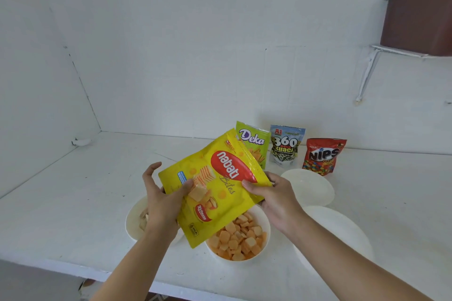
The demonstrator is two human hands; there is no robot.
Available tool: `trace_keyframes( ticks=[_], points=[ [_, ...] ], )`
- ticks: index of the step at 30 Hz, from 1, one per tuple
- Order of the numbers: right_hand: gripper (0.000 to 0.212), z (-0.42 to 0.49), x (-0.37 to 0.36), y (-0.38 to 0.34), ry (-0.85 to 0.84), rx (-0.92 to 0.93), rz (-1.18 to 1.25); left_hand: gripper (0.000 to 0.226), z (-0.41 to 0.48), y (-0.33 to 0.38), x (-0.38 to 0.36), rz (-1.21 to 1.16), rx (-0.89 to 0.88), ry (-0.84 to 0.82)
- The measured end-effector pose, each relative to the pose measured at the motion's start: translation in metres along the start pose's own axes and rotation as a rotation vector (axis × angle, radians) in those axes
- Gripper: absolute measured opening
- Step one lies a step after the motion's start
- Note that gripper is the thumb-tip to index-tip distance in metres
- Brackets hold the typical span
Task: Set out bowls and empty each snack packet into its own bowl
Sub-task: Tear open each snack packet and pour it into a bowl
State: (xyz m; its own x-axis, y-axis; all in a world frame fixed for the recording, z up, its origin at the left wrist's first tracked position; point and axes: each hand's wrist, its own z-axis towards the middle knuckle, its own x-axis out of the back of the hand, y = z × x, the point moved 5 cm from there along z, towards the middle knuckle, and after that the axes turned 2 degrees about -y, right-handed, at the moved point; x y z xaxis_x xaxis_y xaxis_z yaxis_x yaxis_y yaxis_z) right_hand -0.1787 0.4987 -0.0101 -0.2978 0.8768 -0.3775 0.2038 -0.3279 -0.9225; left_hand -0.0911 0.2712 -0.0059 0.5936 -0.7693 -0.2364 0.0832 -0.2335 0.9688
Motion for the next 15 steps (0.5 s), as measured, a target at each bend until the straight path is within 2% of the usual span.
trace_keyframes(
  ticks=[2, 6, 9, 12, 15],
  points=[
    [0.045, 0.0, 0.0, -0.01, 0.016, 0.047, -0.043, 0.072, 0.006, 0.0, 0.0, 0.044, 0.047, -0.065],
    [0.034, 0.003, 0.0, -0.033, 0.037, 0.131, -0.136, 0.053, 0.012, 0.003, -0.001, 0.178, 0.123, -0.19],
    [0.031, 0.004, 0.0, -0.048, 0.049, 0.195, -0.204, 0.043, 0.018, 0.006, -0.003, 0.354, 0.087, -0.262],
    [0.028, 0.007, 0.002, -0.06, 0.076, 0.262, -0.305, 0.056, 0.02, 0.016, -0.013, 0.535, -0.004, -0.375],
    [0.044, 0.01, 0.002, -0.068, 0.116, 0.302, -0.437, 0.078, 0.018, 0.029, -0.031, 0.694, -0.107, -0.557]
  ],
)
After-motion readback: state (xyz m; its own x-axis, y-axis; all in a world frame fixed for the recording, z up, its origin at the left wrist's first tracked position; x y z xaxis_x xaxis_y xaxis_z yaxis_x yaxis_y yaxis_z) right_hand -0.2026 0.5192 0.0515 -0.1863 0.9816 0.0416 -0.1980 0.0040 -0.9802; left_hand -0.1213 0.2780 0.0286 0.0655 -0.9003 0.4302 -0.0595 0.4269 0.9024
